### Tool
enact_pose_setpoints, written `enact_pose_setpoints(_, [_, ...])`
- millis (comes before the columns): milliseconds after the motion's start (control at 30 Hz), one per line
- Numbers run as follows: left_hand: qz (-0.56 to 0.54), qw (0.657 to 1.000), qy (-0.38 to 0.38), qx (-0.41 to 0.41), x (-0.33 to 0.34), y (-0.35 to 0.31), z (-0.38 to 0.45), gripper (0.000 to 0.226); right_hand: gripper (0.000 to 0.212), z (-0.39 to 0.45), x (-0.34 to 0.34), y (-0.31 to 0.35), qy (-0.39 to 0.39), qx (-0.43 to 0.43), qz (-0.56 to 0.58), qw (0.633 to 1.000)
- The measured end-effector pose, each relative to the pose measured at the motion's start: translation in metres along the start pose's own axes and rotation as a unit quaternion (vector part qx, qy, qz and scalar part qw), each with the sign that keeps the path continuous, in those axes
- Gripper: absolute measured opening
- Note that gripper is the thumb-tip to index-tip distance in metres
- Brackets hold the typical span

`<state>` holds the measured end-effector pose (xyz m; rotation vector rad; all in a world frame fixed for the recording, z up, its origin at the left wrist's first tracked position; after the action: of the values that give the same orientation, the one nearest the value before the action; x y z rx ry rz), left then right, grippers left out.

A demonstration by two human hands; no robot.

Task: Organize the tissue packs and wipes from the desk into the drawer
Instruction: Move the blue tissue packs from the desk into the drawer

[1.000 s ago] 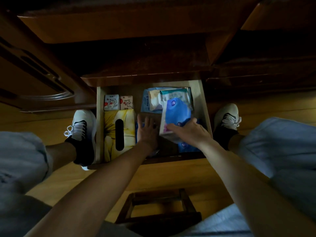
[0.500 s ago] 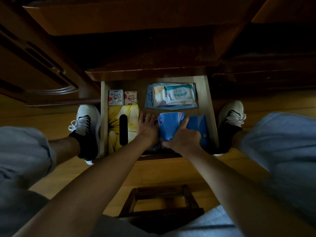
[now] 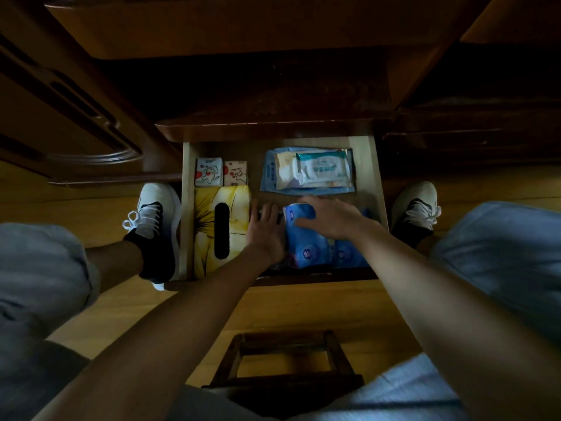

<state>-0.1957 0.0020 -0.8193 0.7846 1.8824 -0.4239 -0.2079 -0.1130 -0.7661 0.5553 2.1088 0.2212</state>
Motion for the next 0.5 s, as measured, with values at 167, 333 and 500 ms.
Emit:
enact_pose_setpoints(167, [-0.008,1.000,-0.017,0.005,-0.011,0.005,0.001,0.091,0.058,0.007,0.002,0.004,-0.007,-0.016,-0.108,0.994])
enact_pose_setpoints(333, [-0.077,0.996,0.033,0.028,-0.014,0.015,0.009,0.076,0.056,0.014,0.010,0.015,-0.011,0.026,-0.200,0.979])
enact_pose_setpoints(500, [-0.022,0.997,0.006,0.068,-0.015,0.008,0.000,0.076,0.058,0.018,0.027,0.010,-0.029,0.038,-0.161,0.986])
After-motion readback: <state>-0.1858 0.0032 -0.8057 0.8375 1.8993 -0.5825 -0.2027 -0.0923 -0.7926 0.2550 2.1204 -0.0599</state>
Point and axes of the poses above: each hand's wrist, its own z-axis towards the middle knuckle, its own x-axis out of the palm, y = z × x, the point moved 10 cm from there along z, towards the middle knuckle, and after that the axes turned 4 degrees about -y, right-handed, at the moved point
